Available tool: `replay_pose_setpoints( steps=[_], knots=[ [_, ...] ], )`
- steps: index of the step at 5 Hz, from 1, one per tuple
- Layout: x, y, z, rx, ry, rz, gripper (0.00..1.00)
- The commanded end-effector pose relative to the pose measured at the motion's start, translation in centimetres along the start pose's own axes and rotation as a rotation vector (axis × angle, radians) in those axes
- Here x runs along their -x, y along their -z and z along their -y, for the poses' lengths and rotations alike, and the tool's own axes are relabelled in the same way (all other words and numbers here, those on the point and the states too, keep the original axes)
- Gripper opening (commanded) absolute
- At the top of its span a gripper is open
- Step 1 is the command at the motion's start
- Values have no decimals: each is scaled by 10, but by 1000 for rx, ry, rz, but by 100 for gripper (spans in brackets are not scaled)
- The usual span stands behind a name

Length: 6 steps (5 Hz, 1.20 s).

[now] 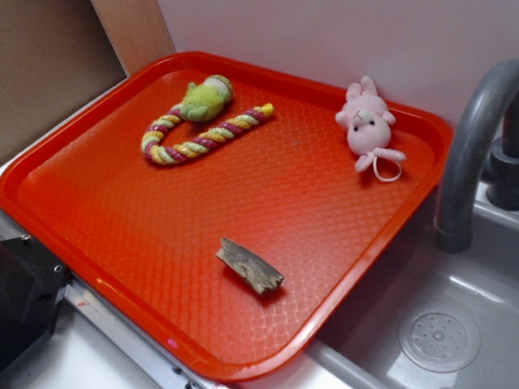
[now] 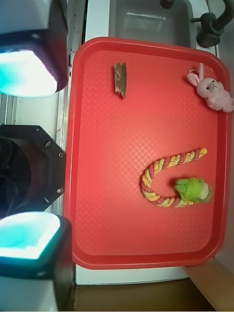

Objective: Grab the wood chip.

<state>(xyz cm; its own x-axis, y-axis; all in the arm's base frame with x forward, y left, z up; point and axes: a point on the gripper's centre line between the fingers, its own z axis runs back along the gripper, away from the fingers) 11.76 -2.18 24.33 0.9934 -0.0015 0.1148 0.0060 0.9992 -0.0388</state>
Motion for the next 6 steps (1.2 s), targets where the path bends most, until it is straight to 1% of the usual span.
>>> replay_pose_setpoints(
  steps=[1, 2, 3, 4, 5, 6],
  knots=[
    [0, 0, 0, 0, 0, 0, 100],
    [-19, 1, 8, -90, 263, -20, 100],
    [-36, 14, 18, -45, 509, 14, 100],
    [-53, 32, 47, -44, 758, 116, 100],
    [-62, 54, 85, -69, 1012, 170, 100],
    [-51, 83, 119, -73, 1274, 118, 100]
  ],
)
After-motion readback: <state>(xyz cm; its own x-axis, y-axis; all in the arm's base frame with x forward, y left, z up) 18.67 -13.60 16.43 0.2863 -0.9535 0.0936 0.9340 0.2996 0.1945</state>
